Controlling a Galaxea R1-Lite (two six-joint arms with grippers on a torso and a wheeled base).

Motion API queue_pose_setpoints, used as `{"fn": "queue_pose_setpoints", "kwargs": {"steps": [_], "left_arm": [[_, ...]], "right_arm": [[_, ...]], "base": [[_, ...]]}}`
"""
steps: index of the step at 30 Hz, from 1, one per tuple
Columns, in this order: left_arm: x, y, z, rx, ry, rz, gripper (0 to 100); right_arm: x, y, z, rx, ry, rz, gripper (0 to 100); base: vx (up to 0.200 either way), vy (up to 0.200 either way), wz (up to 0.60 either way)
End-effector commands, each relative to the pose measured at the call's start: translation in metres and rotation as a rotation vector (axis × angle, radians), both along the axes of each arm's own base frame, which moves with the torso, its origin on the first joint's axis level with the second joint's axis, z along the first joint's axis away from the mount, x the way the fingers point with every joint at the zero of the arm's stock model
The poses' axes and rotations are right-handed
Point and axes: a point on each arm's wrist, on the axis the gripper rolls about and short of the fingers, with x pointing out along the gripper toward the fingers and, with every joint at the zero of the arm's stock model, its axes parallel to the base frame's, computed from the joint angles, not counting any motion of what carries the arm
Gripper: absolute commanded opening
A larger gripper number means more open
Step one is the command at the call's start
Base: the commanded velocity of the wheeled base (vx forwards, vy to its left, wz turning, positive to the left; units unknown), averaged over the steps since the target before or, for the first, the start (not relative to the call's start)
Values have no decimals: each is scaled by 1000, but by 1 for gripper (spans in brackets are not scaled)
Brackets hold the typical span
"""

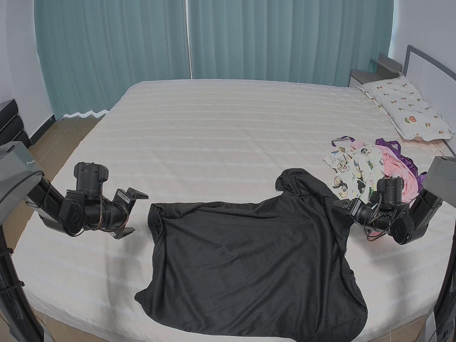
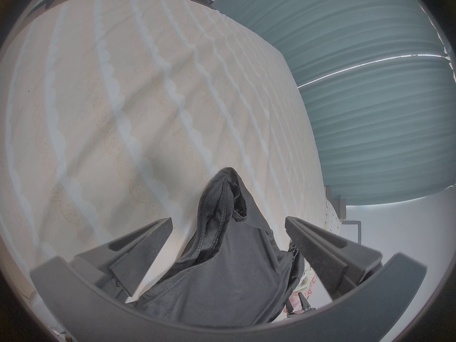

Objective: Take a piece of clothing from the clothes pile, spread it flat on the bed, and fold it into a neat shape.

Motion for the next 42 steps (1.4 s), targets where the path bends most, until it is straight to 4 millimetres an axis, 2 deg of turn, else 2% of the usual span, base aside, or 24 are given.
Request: {"fn": "queue_pose_setpoints", "kwargs": {"steps": [1, 8, 13, 17, 21, 24, 26, 27, 29, 30, 34, 42], "left_arm": [[1, 2, -3, 0, 8, 5, 100], [2, 3, -5, -7, 13, 0, 100], [3, 3, -6, -8, 9, 2, 100], [6, 3, -2, -11, -29, 4, 100], [24, 0, 2, -9, -73, -4, 100], [38, -4, 4, -10, -99, -8, 100], [40, -5, 3, -9, -99, -11, 100], [44, -13, -2, 1, -92, -32, 100], [44, -13, -2, 1, -92, -32, 100], [52, -23, -12, 30, -88, -50, 100], [65, -33, -23, 78, -100, -68, 100], [83, -49, -30, 177, -95, -82, 100]], "right_arm": [[11, -13, -12, 30, 3, -56, 100], [23, -37, -22, 86, 13, -151, 100], [20, -50, -27, 96, 37, -170, 100], [9, -58, -16, 108, 30, -176, 100], [-7, -46, -5, 116, 28, -143, 100], [-13, -32, -9, 119, 58, -120, 100], [-14, -30, -11, 122, 66, -117, 100], [-18, -26, -12, 133, 83, -112, 100], [-18, -26, -12, 133, 83, -112, 100], [-27, -18, -16, 150, 111, -106, 100], [-37, -12, -21, 149, 70, -86, 100], [-48, -6, -20, 148, 21, -61, 100]], "base": [[0, 0, 0], [0, 0, 0], [0, 0, 0], [0, 0, 0], [0, 0, 0], [0, 0, 0], [0, 0, 0], [0, 0, 0], [0, 0, 0], [0, 0, 0], [0, 0, 0], [0, 0, 0]]}}
